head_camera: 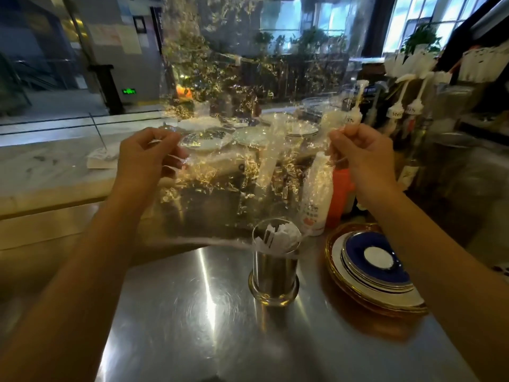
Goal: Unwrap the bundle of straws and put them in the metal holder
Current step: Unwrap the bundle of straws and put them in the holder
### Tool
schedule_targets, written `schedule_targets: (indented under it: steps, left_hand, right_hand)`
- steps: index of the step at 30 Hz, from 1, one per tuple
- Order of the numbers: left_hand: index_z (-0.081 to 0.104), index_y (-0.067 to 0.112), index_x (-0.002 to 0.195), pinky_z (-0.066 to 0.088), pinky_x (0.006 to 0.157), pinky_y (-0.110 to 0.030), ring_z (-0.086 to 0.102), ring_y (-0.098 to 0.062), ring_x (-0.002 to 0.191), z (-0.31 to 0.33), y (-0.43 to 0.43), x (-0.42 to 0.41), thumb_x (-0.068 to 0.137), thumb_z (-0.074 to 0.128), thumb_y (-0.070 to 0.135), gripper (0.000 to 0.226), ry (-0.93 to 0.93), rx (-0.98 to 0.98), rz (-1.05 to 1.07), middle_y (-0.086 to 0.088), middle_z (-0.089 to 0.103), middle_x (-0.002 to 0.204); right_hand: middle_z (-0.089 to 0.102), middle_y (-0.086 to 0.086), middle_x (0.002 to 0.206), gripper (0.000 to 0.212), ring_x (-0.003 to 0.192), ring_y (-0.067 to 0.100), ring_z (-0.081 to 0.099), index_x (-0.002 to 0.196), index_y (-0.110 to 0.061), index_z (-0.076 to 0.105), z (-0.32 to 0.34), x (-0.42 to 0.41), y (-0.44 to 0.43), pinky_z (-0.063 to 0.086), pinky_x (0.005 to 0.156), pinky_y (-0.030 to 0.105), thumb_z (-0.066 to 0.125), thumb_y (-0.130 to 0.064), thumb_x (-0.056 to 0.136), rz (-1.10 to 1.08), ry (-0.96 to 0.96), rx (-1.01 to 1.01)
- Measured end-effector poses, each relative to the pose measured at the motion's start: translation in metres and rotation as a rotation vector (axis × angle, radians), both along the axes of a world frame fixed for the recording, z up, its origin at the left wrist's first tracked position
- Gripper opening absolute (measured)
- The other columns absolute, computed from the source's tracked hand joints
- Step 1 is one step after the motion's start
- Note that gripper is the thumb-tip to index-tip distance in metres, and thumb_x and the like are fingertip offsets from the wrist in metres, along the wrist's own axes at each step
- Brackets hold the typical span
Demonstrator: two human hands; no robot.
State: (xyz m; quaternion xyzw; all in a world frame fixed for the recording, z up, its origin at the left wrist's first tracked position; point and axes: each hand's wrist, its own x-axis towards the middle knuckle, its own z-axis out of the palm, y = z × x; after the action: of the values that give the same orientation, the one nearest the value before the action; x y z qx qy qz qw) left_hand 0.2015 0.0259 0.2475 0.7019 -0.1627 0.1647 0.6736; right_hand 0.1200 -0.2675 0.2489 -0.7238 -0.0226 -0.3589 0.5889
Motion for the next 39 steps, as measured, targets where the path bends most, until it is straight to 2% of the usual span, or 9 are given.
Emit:
schedule_targets:
  steps: [10,15,17,23,27,30,33,37,39]
  left_hand:
    - [0.063,0.021,0.08,0.052,0.047,-0.016,0.061,-0.003,0.052,-0.028,0.027,-0.021,0.089,0.057,0.018,0.012,0.058,-0.021,0.043,0.01,0.068,0.059]
    - [0.063,0.02,0.076,0.049,0.047,-0.017,0.056,-0.002,0.048,-0.067,0.058,-0.031,0.088,0.058,0.017,0.015,0.154,-0.067,0.128,0.009,0.067,0.057]
    - [0.062,0.019,0.074,0.046,0.043,-0.012,0.055,0.002,0.044,-0.087,0.068,-0.036,0.088,0.057,0.014,0.016,0.241,-0.125,0.172,0.011,0.066,0.053]
    - [0.058,0.017,0.076,0.04,0.036,-0.008,0.05,0.0,0.041,-0.155,0.092,-0.059,0.089,0.055,0.013,0.014,0.496,-0.139,0.263,-0.002,0.056,0.064]
    - [0.06,0.012,0.075,0.036,0.034,-0.008,0.042,0.002,0.032,-0.2,0.1,-0.075,0.089,0.055,0.009,0.015,0.571,-0.05,0.278,0.004,0.062,0.051]
    - [0.061,0.008,0.082,0.037,0.032,-0.012,0.042,-0.003,0.033,-0.227,0.104,-0.085,0.089,0.055,0.008,0.009,0.656,-0.004,0.308,-0.009,0.059,0.065]
    - [0.06,0.006,0.086,0.038,0.035,-0.016,0.041,-0.014,0.045,-0.25,0.106,-0.097,0.088,0.056,0.007,0.005,0.733,-0.004,0.323,-0.013,0.058,0.07]
    - [0.062,0.0,0.081,0.044,0.053,-0.03,0.05,-0.025,0.058,-0.272,0.11,-0.111,0.085,0.062,0.01,0.01,0.806,0.023,0.347,-0.019,0.062,0.069]
    - [0.064,-0.001,0.079,0.05,0.05,-0.027,0.053,-0.027,0.058,-0.278,0.112,-0.116,0.082,0.064,0.006,0.008,0.815,0.021,0.393,-0.021,0.063,0.063]
  right_hand:
    - [0.064,-0.006,0.057,0.015,0.048,0.004,0.056,0.075,-0.02,0.062,-0.029,-0.004,0.012,0.045,0.046,0.016,0.056,-0.017,0.088,0.08,0.021,0.002]
    - [0.061,0.001,0.083,0.011,0.076,0.001,0.06,0.08,-0.027,0.059,-0.078,-0.018,0.01,0.05,0.066,0.015,0.056,-0.019,0.088,-0.007,0.104,-0.045]
    - [0.058,0.007,0.104,0.011,0.092,0.015,0.056,0.098,-0.02,0.059,-0.1,-0.028,0.012,0.05,0.076,0.029,0.056,-0.02,0.088,-0.048,0.164,-0.183]
    - [0.034,0.011,0.147,0.061,0.134,0.025,0.033,0.14,-0.012,0.026,-0.149,-0.039,0.018,0.032,0.107,0.052,0.05,-0.038,0.089,-0.025,0.296,-0.654]
    - [0.017,0.004,0.154,0.069,0.14,0.018,0.014,0.143,-0.019,0.014,-0.159,-0.03,0.021,0.017,0.113,0.041,0.035,-0.054,0.087,-0.043,0.316,-0.822]
    - [0.011,0.001,0.155,0.072,0.139,0.01,0.004,0.144,-0.02,0.01,-0.164,-0.019,0.022,0.012,0.112,0.038,0.027,-0.06,0.087,-0.036,0.342,-0.886]
    - [0.014,0.0,0.154,0.07,0.135,0.004,0.001,0.143,-0.021,0.011,-0.168,-0.008,0.022,0.011,0.112,0.038,0.026,-0.059,0.086,-0.034,0.342,-0.92]
    - [0.015,-0.002,0.155,0.074,0.137,0.006,0.002,0.143,-0.023,0.014,-0.176,0.002,0.024,0.009,0.111,0.038,0.014,-0.068,0.083,0.026,0.418,-1.03]
    - [0.015,-0.002,0.155,0.074,0.14,0.009,0.003,0.142,-0.023,0.016,-0.178,0.006,0.023,0.01,0.111,0.039,0.014,-0.067,0.083,0.064,0.462,-1.115]
